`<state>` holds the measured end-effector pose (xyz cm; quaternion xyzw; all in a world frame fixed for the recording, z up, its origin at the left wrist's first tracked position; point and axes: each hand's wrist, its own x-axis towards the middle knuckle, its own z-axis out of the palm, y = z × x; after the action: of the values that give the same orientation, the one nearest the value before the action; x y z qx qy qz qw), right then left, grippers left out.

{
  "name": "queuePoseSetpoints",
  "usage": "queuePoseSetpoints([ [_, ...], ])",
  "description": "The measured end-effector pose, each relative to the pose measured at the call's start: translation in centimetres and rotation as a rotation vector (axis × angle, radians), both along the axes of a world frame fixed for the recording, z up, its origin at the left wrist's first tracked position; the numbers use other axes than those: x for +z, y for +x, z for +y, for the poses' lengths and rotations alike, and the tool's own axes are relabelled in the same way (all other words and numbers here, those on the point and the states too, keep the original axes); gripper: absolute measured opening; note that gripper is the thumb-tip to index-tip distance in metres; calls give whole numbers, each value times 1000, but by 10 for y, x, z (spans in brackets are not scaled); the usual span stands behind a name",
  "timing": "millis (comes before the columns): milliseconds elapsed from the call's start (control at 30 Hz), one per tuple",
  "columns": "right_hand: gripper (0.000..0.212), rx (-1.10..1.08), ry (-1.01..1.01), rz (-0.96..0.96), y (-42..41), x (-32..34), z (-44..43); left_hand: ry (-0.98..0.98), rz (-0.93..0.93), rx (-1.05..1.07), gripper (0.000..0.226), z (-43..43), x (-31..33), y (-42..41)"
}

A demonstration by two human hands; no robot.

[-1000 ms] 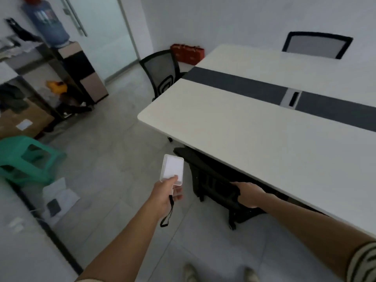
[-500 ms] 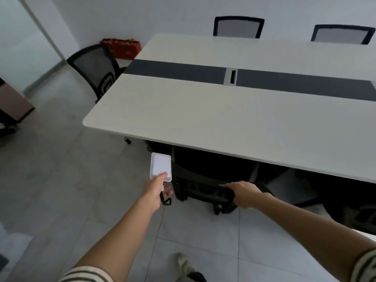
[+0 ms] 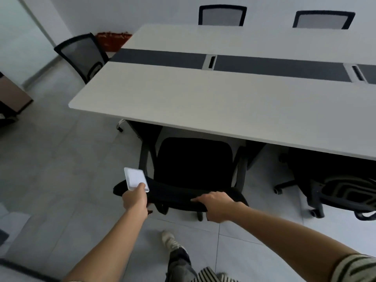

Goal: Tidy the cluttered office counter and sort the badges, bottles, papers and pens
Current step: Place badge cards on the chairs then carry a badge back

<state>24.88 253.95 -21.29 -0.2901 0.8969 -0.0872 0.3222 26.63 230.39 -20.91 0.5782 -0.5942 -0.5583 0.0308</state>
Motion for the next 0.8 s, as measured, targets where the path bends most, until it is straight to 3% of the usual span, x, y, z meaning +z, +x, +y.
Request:
queuePoseSetpoints([
  [267,75,76,-12,-40,50,4,30,-148,-32,7,17,33,-12,79],
  [600,69,70,-81,66,60,-4,36,-64,4,37,38,36,-6,83],
  [800,54,-16,-125,157,23,-9,28,7,52,-81,34,19,-5,41],
])
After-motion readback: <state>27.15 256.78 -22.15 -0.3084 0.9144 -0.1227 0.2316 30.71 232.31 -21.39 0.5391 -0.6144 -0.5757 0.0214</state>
